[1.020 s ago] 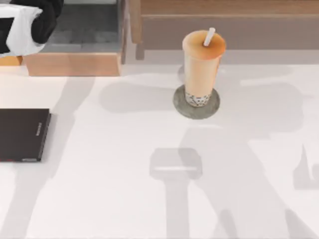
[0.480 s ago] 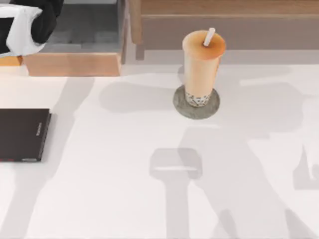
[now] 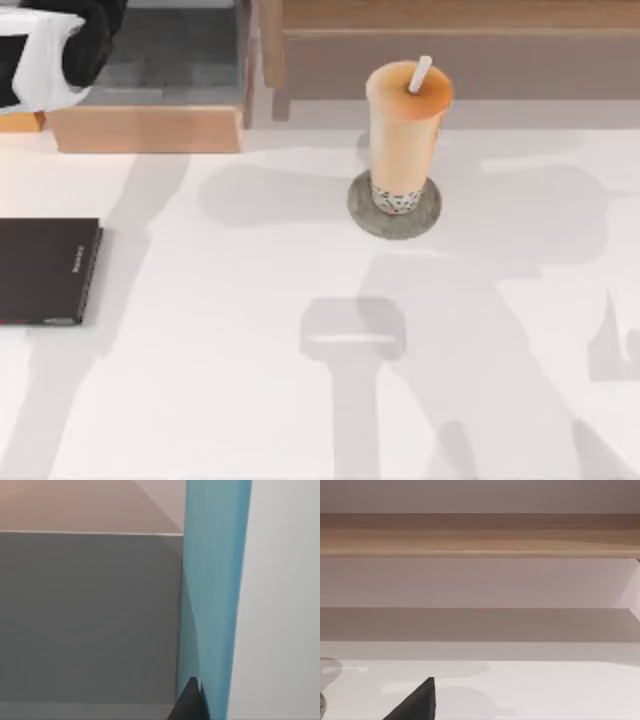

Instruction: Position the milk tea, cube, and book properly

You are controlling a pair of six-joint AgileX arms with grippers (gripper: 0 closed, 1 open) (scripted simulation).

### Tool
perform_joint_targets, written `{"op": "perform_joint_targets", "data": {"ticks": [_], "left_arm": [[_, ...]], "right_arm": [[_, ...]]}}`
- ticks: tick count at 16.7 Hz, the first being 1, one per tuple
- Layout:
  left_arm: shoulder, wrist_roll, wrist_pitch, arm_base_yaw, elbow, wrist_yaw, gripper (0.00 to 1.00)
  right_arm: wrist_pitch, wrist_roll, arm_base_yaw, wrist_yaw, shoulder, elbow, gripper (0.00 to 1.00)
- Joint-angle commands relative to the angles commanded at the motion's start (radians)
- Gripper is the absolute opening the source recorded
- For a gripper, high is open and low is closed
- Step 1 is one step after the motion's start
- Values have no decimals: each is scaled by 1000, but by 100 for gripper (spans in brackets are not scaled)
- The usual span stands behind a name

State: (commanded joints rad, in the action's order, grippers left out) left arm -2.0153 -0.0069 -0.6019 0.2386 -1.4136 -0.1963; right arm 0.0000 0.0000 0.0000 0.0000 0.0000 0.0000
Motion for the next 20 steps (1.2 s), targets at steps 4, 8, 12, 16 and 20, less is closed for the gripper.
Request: {"op": "perform_joint_targets", "data": {"ticks": [4, 8, 12, 16, 20], "left_arm": [[27, 0, 11, 2, 16, -3, 0], [48, 0, 20, 5, 28, -5, 0], [52, 12, 13, 1, 30, 3, 0], [163, 157, -71, -15, 121, 91, 0], [324, 444, -197, -66, 300, 228, 0]], "right_arm": [[0, 0, 0, 0, 0, 0, 100], [0, 0, 0, 0, 0, 0, 100], [0, 0, 0, 0, 0, 0, 100], [0, 0, 0, 0, 0, 0, 100], [0, 0, 0, 0, 0, 0, 100]]}}
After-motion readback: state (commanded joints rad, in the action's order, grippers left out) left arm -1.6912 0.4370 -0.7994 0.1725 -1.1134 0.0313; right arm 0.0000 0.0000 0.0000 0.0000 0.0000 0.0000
